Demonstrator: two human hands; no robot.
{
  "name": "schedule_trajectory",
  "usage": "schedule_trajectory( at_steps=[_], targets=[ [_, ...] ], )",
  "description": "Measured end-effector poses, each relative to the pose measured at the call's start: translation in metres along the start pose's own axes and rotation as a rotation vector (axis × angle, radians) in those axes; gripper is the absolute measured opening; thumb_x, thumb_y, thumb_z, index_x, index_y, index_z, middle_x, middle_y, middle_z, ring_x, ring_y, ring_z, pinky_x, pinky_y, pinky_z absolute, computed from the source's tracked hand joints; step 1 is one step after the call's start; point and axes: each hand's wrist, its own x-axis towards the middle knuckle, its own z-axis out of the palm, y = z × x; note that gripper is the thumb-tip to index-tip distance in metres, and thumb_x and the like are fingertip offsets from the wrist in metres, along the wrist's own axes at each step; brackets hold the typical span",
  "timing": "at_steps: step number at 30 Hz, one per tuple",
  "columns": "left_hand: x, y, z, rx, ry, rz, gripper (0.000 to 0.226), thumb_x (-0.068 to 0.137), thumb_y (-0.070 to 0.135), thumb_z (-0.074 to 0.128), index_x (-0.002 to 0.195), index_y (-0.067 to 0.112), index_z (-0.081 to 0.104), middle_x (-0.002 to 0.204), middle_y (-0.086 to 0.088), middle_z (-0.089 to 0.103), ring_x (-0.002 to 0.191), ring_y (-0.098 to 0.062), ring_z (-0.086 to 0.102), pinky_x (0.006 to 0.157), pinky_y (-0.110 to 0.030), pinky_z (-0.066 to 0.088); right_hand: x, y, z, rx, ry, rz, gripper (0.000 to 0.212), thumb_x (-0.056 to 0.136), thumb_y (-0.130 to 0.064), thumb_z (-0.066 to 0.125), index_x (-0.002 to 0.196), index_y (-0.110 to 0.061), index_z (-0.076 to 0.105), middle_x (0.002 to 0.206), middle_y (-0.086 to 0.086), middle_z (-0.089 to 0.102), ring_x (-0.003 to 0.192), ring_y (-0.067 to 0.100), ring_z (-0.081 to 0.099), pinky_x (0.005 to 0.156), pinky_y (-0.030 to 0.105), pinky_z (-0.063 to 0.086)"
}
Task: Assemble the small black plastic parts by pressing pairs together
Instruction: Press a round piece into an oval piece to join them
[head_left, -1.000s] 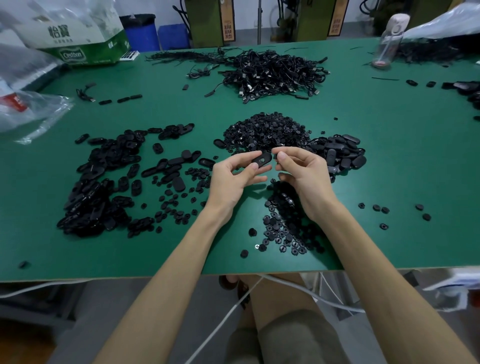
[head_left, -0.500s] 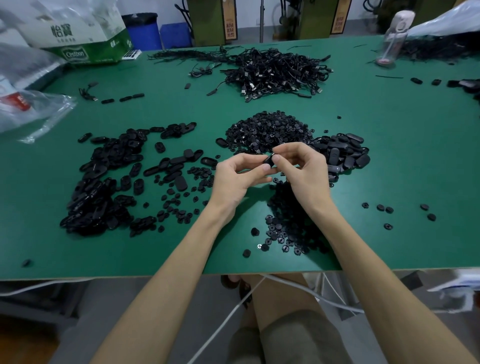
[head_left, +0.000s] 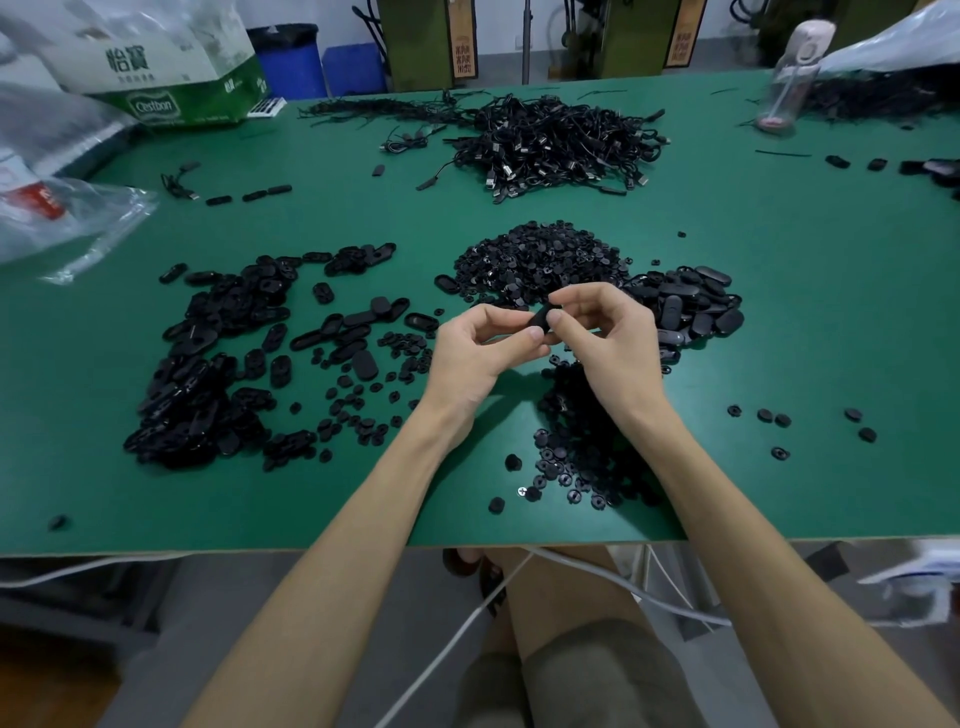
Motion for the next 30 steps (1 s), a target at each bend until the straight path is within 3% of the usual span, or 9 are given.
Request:
schedule_trajectory(
  at_steps=[3, 8, 15, 26, 30],
  targets=[
    [0.0002, 0.0007, 0.0004, -0.004, 0.013, -0.012, 0.024, 0.087, 0.001, 0.079, 0.107, -0.006, 0.068, 0.096, -0.012, 0.078, 0.091, -0.033, 0.078, 0.087, -0.033, 0.062, -0.0007, 0.001, 0.001, -0.005, -0.011, 0.006, 0.01, 0.094, -0.007, 0.07, 0.1, -0.014, 0.074, 0.087, -0.001, 0.073, 0.081, 0.017, 0.072, 0.075, 0.021, 0.053],
    [0.0001, 0.0019, 0.0011, -0.019, 0.023, -0.025, 0.022, 0.089, 0.0, 0.078, 0.107, -0.006, 0.067, 0.096, -0.011, 0.076, 0.091, -0.032, 0.078, 0.084, -0.029, 0.062, -0.0004, 0.0016, 0.0009, 0.046, -0.003, 0.042, 0.009, 0.094, -0.006, 0.069, 0.098, -0.013, 0.074, 0.083, -0.006, 0.072, 0.074, 0.006, 0.071, 0.07, 0.016, 0.05],
    [0.0011, 0.0013, 0.0004, 0.01, 0.025, -0.029, 0.025, 0.089, 0.002, 0.078, 0.11, -0.007, 0.066, 0.091, -0.006, 0.078, 0.09, -0.03, 0.079, 0.084, -0.028, 0.062, -0.0003, -0.0015, -0.0007, 0.15, 0.002, 0.082, 0.008, 0.094, -0.005, 0.069, 0.099, -0.01, 0.074, 0.088, 0.003, 0.074, 0.073, 0.01, 0.072, 0.067, 0.015, 0.05],
    [0.0007, -0.0002, -0.0002, 0.008, -0.008, -0.016, 0.024, 0.088, -0.001, 0.078, 0.107, -0.006, 0.065, 0.096, -0.014, 0.077, 0.093, -0.033, 0.078, 0.086, -0.033, 0.062, -0.0016, -0.0015, 0.0021, 0.03, -0.015, 0.024, 0.009, 0.093, -0.006, 0.071, 0.099, -0.011, 0.075, 0.087, 0.002, 0.074, 0.082, 0.022, 0.072, 0.072, 0.022, 0.056],
    [0.0007, -0.0009, -0.0007, 0.014, -0.032, 0.015, 0.026, 0.088, -0.002, 0.077, 0.112, -0.004, 0.067, 0.101, -0.014, 0.078, 0.095, -0.033, 0.077, 0.085, -0.034, 0.062, -0.0022, -0.0019, 0.0021, -0.043, 0.001, -0.003, 0.009, 0.093, -0.008, 0.073, 0.101, -0.011, 0.073, 0.088, 0.0, 0.074, 0.082, 0.018, 0.07, 0.075, 0.024, 0.056]
  ],
)
